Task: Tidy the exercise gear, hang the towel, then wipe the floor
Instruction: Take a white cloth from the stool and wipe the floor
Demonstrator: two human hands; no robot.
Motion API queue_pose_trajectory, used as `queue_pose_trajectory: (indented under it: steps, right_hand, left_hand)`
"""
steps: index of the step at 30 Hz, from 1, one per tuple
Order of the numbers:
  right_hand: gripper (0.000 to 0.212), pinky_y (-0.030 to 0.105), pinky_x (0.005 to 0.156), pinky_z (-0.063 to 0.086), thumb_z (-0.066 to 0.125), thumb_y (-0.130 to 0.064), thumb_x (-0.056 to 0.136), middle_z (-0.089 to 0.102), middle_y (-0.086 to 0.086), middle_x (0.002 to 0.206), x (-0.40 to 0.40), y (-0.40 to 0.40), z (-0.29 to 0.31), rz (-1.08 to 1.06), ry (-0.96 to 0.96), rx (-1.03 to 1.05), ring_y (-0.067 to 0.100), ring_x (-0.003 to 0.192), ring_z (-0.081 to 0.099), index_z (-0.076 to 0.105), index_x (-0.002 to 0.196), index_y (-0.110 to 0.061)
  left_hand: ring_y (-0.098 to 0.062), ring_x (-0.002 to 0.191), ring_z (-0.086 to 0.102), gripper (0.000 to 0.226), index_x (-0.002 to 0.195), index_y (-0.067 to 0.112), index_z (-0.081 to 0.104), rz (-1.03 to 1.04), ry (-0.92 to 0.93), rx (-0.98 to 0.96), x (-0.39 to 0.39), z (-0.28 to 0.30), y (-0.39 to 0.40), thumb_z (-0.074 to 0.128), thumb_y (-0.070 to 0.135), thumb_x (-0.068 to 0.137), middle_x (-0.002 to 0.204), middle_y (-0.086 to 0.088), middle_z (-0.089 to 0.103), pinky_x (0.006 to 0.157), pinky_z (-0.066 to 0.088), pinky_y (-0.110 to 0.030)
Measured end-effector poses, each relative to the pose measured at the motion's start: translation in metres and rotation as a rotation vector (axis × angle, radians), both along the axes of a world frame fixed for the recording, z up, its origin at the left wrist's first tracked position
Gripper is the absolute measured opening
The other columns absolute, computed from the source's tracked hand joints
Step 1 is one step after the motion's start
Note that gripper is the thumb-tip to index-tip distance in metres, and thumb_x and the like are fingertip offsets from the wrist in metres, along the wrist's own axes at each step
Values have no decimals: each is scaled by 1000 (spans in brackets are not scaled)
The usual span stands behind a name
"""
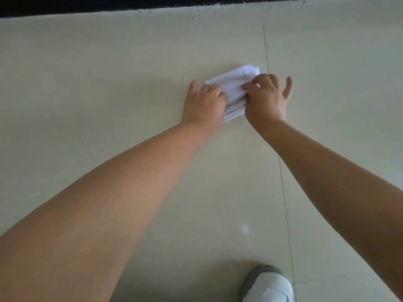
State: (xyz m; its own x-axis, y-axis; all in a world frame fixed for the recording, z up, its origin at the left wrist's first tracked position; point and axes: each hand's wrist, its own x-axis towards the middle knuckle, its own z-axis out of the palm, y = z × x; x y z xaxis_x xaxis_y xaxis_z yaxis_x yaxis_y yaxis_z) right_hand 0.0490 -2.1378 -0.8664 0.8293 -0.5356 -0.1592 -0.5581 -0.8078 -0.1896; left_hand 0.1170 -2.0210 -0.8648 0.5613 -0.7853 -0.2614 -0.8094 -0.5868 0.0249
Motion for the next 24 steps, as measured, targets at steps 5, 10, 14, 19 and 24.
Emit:
queue_pose_trajectory:
  steps: [5,10,14,19,24]
  right_hand:
    - [24,58,111,15,54,1,71,60,12,103,12,90,-10,125,-55,53,30,109,53,68,88,-9]
    - [21,53,91,45,76,-7,47,63,3,73,-47,150,-13,420,-122,21,25,70,64,66,63,-17]
    - [29,44,90,28,79,-5,42,63,4,73,-130,158,-7,574,-52,47,26,66,63,66,65,-16]
    - [37,41,86,29,82,-1,32,65,2,69,-197,116,11,503,186,49,26,64,64,69,63,-17]
    - [19,36,81,26,71,-3,53,67,5,67,-220,36,21,270,195,-36,31,67,67,71,66,-17]
  left_hand:
    - [-37,77,67,15,74,0,65,49,-35,-30,25,6,105,52,7,73,80,-22,65,86,48,-42]
    - [-34,68,67,27,68,2,69,-27,54,73,-30,-1,201,46,15,75,78,-18,68,72,38,-37]
    - [-26,64,66,17,55,14,63,-156,91,37,-99,5,217,50,14,66,63,-7,63,71,37,-32]
    - [-19,50,60,23,41,15,57,-212,239,-24,-166,17,153,45,10,59,48,0,55,64,30,-29]
    - [-16,47,59,29,38,15,59,-319,347,-12,-186,7,71,43,10,62,45,1,56,62,27,-29]
